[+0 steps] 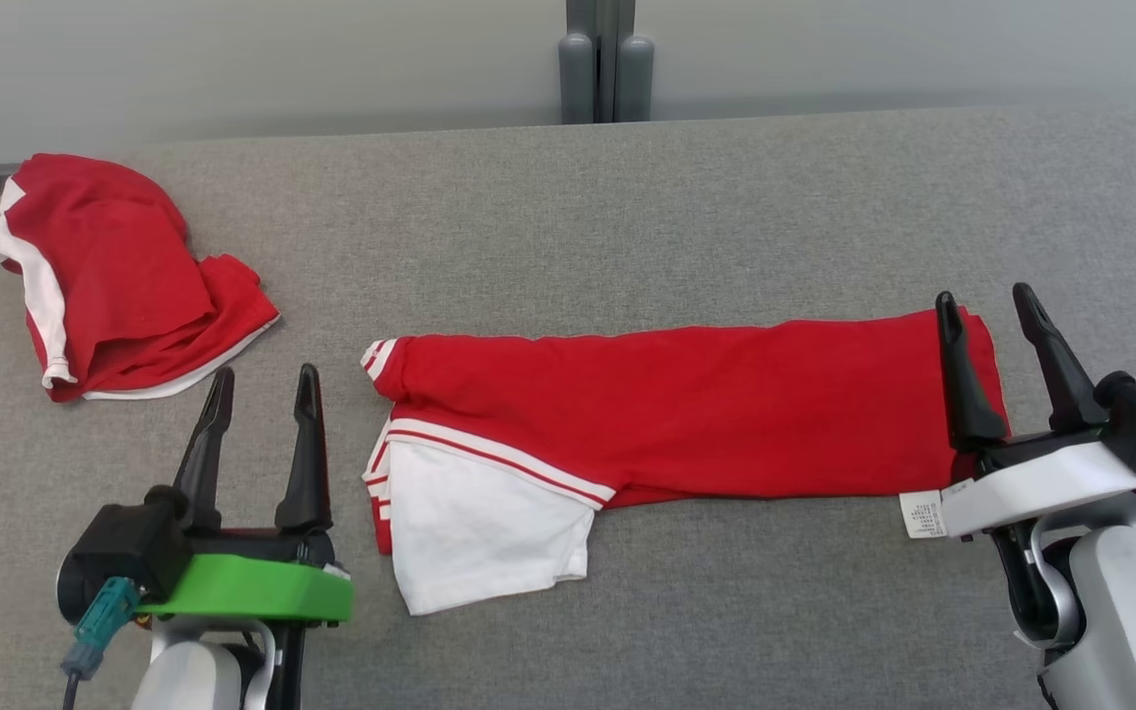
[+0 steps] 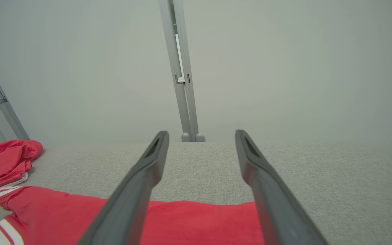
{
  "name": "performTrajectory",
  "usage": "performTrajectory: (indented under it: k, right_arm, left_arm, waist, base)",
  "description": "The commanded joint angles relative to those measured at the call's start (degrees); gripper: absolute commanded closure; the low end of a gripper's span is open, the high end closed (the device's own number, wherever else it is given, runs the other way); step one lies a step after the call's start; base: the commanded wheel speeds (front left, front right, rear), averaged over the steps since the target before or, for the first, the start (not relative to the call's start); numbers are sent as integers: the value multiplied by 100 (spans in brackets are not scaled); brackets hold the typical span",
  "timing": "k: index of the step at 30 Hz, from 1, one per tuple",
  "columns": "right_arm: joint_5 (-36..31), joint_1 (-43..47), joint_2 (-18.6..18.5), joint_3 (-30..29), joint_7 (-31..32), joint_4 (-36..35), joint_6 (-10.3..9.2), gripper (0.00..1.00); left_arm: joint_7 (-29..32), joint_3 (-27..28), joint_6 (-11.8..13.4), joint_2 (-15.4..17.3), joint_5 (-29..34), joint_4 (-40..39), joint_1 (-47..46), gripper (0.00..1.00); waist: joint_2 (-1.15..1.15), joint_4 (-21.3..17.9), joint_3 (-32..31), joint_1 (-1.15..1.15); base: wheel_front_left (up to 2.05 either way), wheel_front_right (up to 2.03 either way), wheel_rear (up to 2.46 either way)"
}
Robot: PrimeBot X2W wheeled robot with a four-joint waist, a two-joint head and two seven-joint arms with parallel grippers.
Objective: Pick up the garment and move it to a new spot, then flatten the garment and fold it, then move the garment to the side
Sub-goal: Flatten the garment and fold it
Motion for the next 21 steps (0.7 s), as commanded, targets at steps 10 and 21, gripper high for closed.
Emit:
performTrajectory:
  k: [10, 21]
  right_arm:
    - [-234, 32, 152, -244, -17, 345, -1, 0]
    - [-337, -578, 301, -1379, -16, 2050, -1, 0]
  left_arm:
    - [-1, 427, -376, -301, 531, 135, 19, 0]
    - [-1, 88, -416, -317, 454, 332, -275, 0]
  waist:
    - [0, 60, 240, 0]
    - [0, 324, 775, 0]
  base:
    - [0, 0, 0]
    - [0, 0, 0]
